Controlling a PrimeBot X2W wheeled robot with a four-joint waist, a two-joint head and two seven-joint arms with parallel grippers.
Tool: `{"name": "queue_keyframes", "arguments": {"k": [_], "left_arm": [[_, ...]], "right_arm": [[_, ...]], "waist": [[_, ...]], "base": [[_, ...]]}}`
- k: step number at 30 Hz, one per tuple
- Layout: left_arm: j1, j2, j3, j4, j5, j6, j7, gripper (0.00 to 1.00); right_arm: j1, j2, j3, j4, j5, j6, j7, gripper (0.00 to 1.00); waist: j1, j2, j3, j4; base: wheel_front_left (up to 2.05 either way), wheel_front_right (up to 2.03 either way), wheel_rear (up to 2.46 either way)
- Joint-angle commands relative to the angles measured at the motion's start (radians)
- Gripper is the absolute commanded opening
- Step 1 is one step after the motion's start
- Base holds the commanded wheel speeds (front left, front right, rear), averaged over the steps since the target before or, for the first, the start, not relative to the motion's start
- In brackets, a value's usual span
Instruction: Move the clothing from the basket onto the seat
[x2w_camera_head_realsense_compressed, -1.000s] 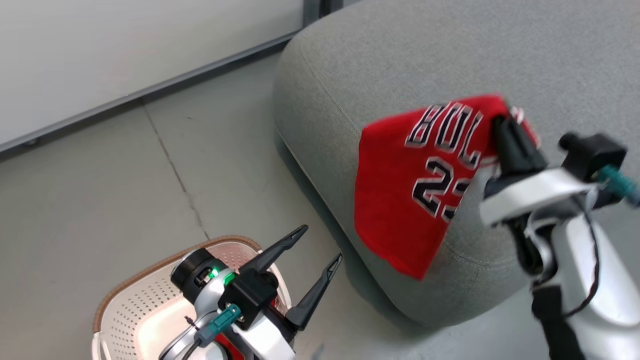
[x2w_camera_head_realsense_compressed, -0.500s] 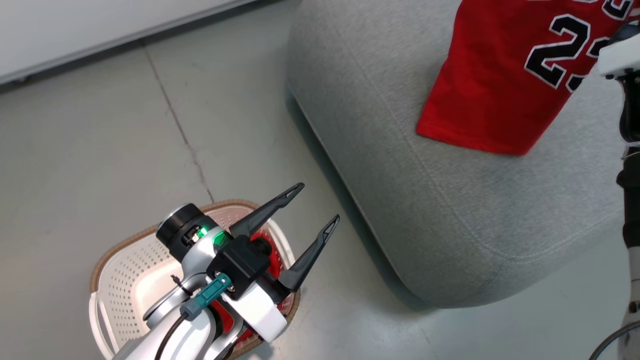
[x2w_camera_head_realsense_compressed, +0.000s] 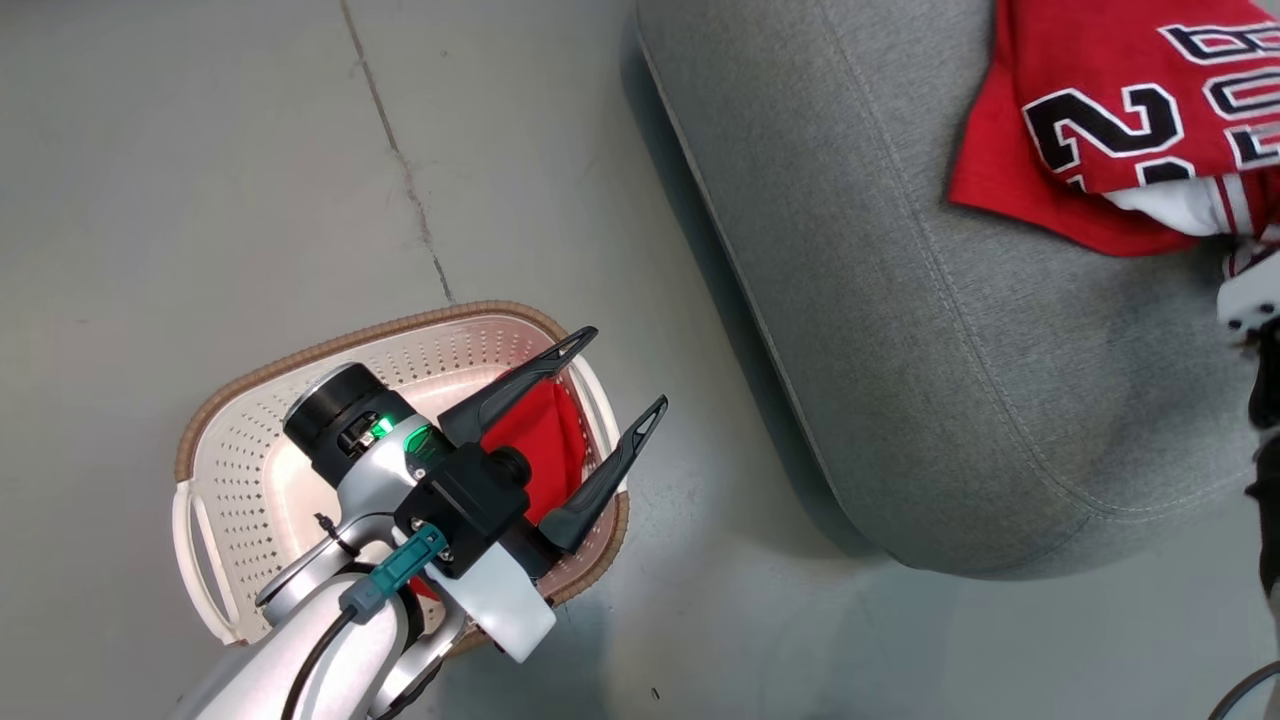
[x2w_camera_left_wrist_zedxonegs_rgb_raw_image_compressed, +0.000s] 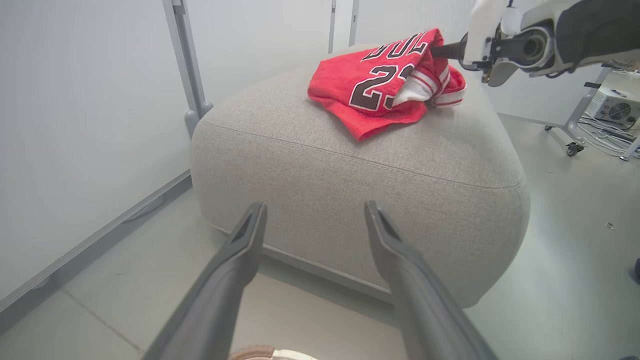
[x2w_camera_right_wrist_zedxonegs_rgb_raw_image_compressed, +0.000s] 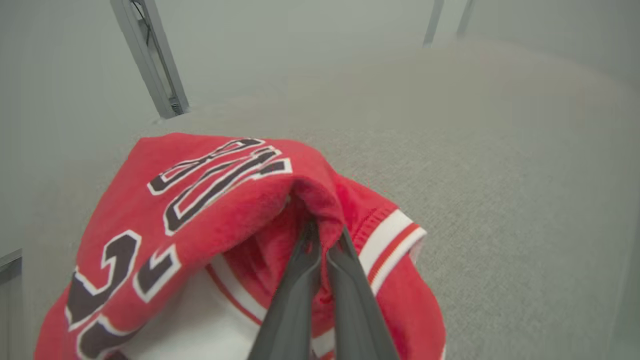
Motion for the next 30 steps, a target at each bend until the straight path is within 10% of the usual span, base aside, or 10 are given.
{"name": "queue_keyframes", "arguments": {"k": [1,2,3,19,30], "left_arm": [[-0.018,0.003,0.002,-0.002,0.004,-0.002,0.002,1.00],[-0.019,0.004,0.002,-0.001,0.003,-0.002,0.002,1.00],[-0.020,0.007,0.004,0.003,-0.002,0.000,-0.001,1.00],[0.122,-0.067,0.065,0.111,-0.108,0.113,-0.113,1.00],[0.243,-0.073,0.178,0.132,-0.193,0.226,-0.157,1.00]], "right_arm": [[0.010,0.001,-0.017,0.014,-0.005,0.000,-0.009,0.00],[0.010,0.011,-0.023,0.023,-0.004,0.000,-0.010,0.31],[0.013,0.015,-0.045,0.015,-0.009,0.000,-0.010,1.00],[0.331,0.050,0.071,-0.254,-0.008,0.000,-0.008,1.00],[0.606,0.123,0.205,-0.708,0.022,0.000,0.076,1.00]], "waist": [[0.0000,0.0000,0.006,0.003],[0.0000,0.0000,0.006,0.002],[0.0000,0.0000,0.001,-0.001],[0.0000,0.0000,-0.248,0.100],[0.0000,0.0000,-0.374,0.272]], "base": [[0.00,0.00,0.00],[0.00,0.00,0.00],[0.00,0.00,0.00],[0.00,0.00,0.00],[0.00,0.00,0.00]]}}
